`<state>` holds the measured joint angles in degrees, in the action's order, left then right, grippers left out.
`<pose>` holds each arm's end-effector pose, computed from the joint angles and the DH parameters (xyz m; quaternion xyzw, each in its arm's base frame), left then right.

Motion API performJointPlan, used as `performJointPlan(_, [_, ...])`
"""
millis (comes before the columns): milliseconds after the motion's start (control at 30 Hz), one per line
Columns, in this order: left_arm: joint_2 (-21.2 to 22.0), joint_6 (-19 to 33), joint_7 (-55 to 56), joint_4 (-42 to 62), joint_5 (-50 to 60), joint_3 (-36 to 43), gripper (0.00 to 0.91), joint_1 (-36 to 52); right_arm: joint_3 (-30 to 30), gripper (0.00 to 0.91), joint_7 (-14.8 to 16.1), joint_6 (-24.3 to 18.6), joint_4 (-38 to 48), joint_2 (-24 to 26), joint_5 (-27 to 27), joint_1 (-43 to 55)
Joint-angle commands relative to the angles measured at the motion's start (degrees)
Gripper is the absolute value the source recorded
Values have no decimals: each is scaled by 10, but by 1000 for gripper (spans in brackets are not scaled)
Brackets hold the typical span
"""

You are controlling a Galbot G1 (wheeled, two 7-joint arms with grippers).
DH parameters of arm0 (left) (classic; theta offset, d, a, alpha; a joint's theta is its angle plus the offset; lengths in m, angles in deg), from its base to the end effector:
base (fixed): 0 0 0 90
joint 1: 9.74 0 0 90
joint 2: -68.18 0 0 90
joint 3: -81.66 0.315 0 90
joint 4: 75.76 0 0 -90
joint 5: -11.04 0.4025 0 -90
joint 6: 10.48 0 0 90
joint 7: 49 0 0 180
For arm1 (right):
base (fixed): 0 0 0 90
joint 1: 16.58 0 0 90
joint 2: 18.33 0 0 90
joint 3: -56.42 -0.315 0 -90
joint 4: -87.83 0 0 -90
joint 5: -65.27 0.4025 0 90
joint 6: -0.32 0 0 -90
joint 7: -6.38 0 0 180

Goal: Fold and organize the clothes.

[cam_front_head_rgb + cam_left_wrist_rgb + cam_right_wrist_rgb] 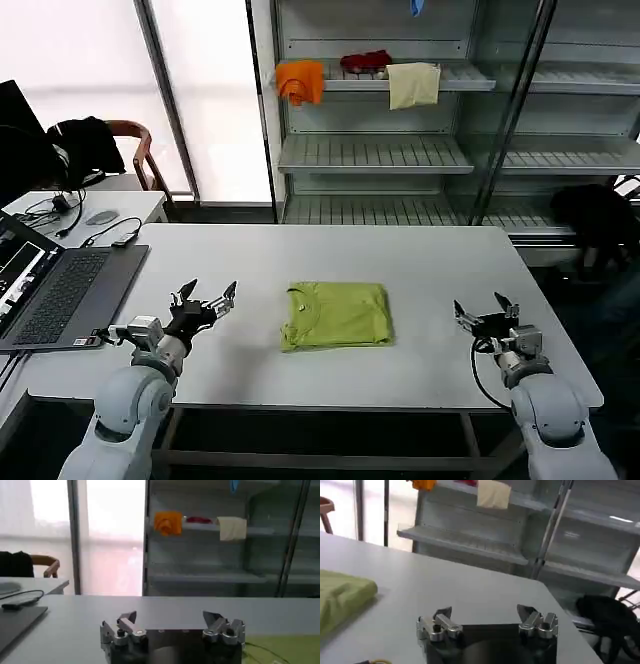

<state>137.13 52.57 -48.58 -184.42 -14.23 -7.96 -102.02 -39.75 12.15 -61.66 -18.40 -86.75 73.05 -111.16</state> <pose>0.3741 0.0645 -0.1897 -0.0695 -0.9917 0.0214 0.1059 0.3692 -0.1131 -0.2032 0.0084 -0.9840 0.1137 0.1373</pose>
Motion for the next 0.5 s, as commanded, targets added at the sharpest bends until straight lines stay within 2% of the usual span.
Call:
performJointPlan(33, [-1,4,-2,4,1,-1,907,0,-9,907,10,-3,-2,6,3,-2])
performJointPlan(500, [-1,8,-4,7,1,-2,907,-2,-8,907,11,-3,-4,-1,2,-3])
